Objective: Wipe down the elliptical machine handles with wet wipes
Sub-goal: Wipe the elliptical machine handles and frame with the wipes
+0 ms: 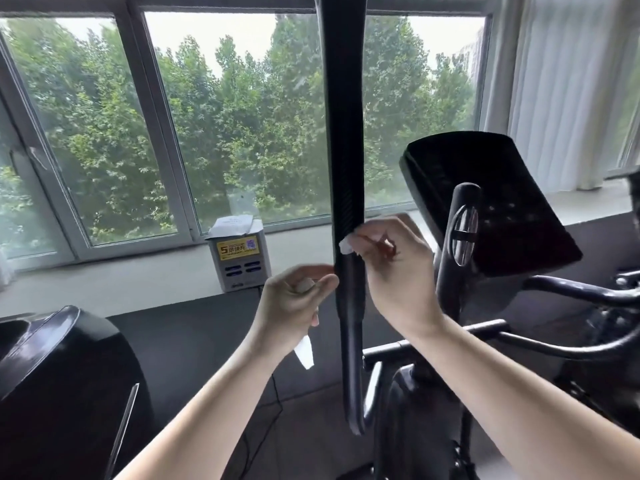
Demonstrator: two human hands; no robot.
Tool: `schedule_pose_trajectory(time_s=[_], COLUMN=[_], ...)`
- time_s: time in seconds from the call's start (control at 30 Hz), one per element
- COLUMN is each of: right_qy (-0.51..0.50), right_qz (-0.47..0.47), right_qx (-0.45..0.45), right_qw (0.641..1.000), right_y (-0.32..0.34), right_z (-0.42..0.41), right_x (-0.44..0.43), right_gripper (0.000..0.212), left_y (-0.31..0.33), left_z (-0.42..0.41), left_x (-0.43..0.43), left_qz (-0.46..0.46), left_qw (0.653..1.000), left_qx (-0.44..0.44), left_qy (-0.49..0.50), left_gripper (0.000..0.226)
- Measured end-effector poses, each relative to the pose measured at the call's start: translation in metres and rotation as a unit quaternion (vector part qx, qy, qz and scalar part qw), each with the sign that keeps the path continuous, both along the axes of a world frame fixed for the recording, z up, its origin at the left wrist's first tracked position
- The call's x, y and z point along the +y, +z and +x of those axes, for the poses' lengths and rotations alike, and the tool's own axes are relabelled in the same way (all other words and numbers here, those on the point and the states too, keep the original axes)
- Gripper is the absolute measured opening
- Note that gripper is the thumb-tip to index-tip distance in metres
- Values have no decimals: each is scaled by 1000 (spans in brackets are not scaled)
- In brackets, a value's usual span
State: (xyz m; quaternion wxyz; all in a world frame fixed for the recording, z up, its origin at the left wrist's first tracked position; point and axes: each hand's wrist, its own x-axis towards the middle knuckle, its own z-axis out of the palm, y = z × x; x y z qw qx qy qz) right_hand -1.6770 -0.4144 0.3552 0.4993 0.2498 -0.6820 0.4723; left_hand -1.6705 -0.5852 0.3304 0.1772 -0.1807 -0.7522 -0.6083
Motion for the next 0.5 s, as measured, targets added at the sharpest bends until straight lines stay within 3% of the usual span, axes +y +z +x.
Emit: schedule_pose_trajectory(time_s=[0.1, 0.3, 0.5], right_qy=[-3, 0, -80], right_qz=[12, 35, 43], right_qx=[1, -36, 4], right_qw=[1000, 999, 996], right_y=[6, -92, -35], right_z=[-3, 19, 13], right_x=[1, -4, -12], right_gripper=[8, 13, 12], left_y=[-3, -16, -18], left_z=[-5, -7, -11], left_x=[-1, -5, -8], left_qz=[7, 20, 11], left_qw=[1000, 999, 999], left_qx=[5, 6, 7], left_qy=[-3, -30, -45], left_gripper=[17, 21, 9])
